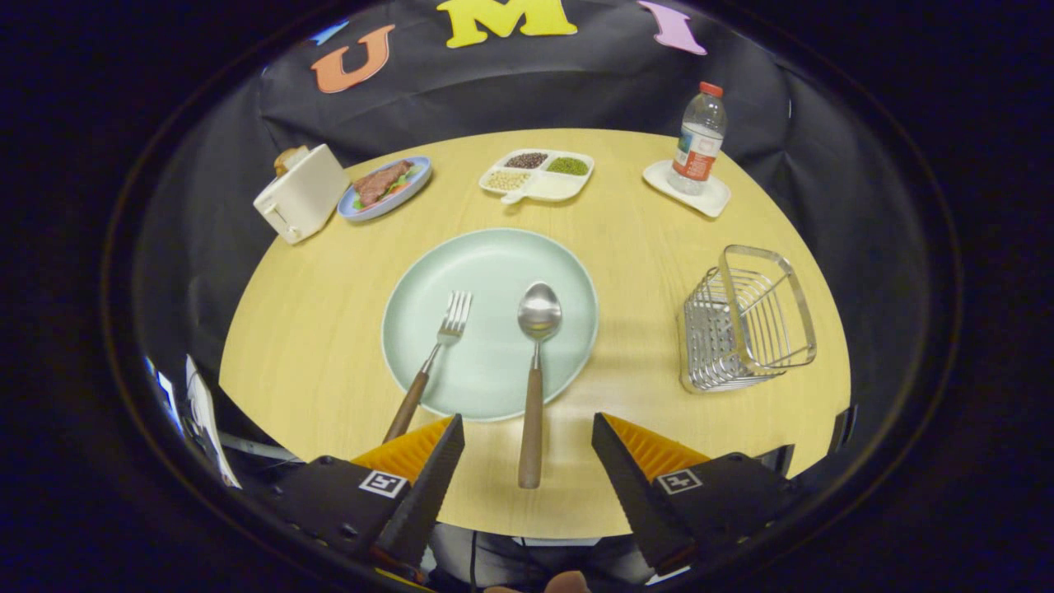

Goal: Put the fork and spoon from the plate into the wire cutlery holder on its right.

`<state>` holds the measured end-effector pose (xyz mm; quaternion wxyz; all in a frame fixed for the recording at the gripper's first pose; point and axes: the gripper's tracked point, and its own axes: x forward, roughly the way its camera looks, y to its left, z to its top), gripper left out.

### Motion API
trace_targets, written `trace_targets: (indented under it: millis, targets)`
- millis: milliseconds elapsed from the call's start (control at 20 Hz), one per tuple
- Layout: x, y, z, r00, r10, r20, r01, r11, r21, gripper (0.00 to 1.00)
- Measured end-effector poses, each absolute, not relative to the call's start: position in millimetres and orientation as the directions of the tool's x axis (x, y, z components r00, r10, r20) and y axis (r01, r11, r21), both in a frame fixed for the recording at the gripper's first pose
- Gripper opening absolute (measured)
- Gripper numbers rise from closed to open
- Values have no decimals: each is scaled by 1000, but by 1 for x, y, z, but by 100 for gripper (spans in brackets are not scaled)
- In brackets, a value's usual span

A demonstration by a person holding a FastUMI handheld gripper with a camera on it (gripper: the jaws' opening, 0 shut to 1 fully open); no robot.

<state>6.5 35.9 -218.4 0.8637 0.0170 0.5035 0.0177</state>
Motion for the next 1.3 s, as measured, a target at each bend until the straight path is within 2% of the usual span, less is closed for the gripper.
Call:
trace_targets:
  millis: [50, 250, 500, 550, 650, 700, 800, 850, 1300]
  targets:
    - [9, 35, -222, 490, 43, -871, -3, 999, 47, 91]
    - [11, 33, -238, 456, 42, -889, 33, 997, 64, 68]
    - [8, 29, -246, 422, 45, -906, 91, 992, 92, 20]
    - [6, 30, -245, 415, 54, -908, 93, 991, 101, 15]
    - [4, 29, -244, 413, 64, -908, 96, 989, 113, 12]
    - [3, 32, -244, 413, 69, -908, 97, 988, 119, 4]
    - [4, 31, -239, 420, 89, -903, 101, 984, 144, 4]
    - [4, 32, -237, 420, 103, -902, 106, 981, 162, 0]
    - [-8, 23, -183, 477, 160, -864, 103, 966, 236, 0]
